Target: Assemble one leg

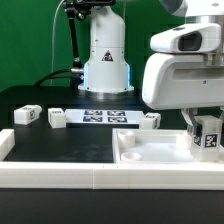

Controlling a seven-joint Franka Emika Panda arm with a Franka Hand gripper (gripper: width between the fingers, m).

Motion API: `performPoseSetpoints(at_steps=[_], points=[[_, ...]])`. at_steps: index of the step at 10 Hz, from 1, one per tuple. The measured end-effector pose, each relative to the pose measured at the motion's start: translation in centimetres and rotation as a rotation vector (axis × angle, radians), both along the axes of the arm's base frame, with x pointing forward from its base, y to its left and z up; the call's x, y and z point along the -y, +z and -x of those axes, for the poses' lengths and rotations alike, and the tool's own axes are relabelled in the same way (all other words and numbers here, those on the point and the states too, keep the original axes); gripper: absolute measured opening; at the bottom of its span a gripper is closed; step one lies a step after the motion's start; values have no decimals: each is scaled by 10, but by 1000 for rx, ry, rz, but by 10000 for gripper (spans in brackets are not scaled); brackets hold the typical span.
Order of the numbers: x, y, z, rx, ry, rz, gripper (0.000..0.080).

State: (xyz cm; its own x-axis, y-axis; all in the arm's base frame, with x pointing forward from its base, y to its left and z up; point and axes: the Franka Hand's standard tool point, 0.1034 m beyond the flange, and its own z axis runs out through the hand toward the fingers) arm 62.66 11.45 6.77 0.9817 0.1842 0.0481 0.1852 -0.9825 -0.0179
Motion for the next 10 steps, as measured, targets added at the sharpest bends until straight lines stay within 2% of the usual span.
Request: performPoseSetpoints(at_steps=[6,10], points=[[-1,-1,1,24,-569,-44,290],[6,-1,2,32,-751,-36,296]])
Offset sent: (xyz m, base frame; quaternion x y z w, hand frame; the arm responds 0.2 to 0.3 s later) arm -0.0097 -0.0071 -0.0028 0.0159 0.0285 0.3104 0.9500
